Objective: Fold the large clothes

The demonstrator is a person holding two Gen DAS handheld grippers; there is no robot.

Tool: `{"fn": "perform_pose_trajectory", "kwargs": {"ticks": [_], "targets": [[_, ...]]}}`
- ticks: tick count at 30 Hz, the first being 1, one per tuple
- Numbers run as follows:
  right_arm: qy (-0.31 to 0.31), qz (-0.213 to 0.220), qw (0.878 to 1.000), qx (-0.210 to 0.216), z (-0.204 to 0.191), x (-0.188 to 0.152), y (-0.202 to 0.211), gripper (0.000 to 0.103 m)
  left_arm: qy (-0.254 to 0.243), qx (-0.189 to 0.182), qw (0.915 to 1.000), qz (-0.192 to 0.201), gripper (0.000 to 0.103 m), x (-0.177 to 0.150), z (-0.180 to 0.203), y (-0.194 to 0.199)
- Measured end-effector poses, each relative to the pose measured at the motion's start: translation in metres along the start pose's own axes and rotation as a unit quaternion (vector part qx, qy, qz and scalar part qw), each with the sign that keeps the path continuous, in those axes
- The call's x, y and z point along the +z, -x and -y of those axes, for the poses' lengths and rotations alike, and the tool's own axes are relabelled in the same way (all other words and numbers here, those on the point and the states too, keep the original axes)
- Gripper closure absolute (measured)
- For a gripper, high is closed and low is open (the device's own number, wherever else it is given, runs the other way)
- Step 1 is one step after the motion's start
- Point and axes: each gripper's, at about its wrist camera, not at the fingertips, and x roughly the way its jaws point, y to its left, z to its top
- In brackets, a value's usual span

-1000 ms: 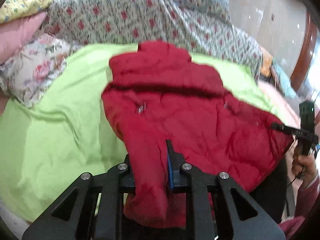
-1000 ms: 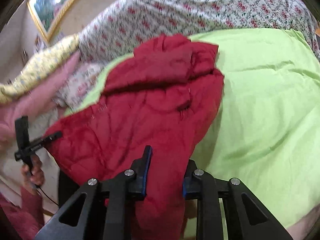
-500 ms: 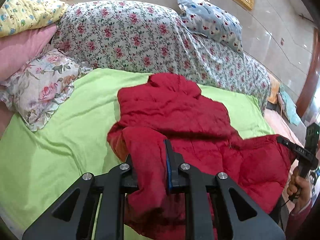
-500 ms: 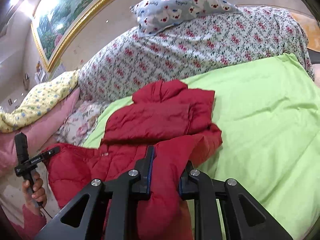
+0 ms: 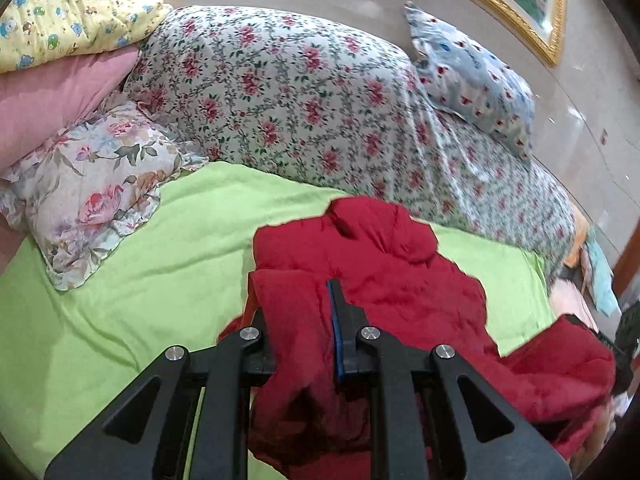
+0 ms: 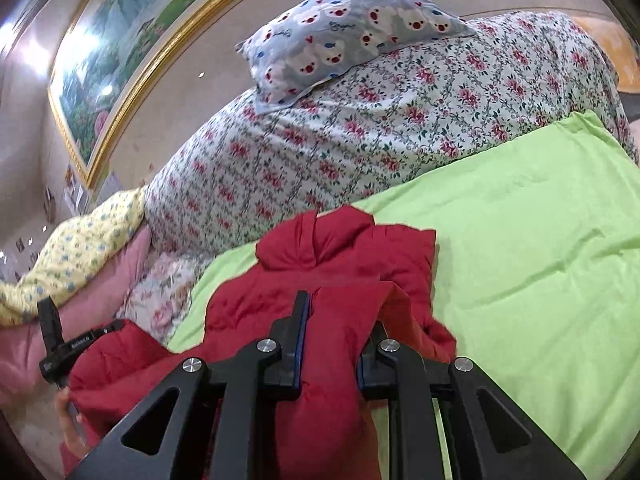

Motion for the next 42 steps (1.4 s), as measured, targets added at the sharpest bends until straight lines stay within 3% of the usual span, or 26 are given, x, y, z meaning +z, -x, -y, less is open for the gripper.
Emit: {"fn": "perform_pose_trajectory", "kwargs": {"ticks": [7, 14, 21, 27, 34, 38, 42], "targets": [[-0.024, 0.015, 1.0, -0.011, 0.012, 0.023, -0.043, 0.086, 0.035, 0.019, 0.9992, 0.0, 0.088, 0.027, 0.002, -0.046], [-0.052, 0.023, 0.997, -0.051, 0.034, 0.042, -0.1, 0.086, 0.083, 0.045, 0.9956, -0.002, 0.088, 0.046, -0.001, -0.113], [-0.057, 0.007, 0.993, -0.102, 0.061, 0.04, -0.167, 0.086, 0.088, 0.093, 0.9917, -0.01, 0.088, 0.053, -0.007, -0.182], [-0.029, 0.008, 0.992, -0.125, 0.068, 0.034, -0.2, 0.085, 0.096, 0.101, 0.9895, -0.038, 0.085, 0.044, -0.022, -0.228], [0.011, 0.006, 0.987, -0.158, 0.063, 0.033, -0.222, 0.085, 0.111, 0.099, 0.988, -0.044, 0.078, 0.043, -0.025, -0.231], [0.011, 0.001, 0.987, -0.159, 0.065, 0.033, -0.225, 0.085, 0.108, 0.116, 0.9866, -0.04, 0.047, 0.048, -0.025, -0.212], [0.011, -0.003, 0.987, -0.162, 0.064, 0.034, -0.226, 0.085, 0.091, 0.112, 0.9889, -0.035, 0.045, 0.053, -0.02, -0.182]]}}
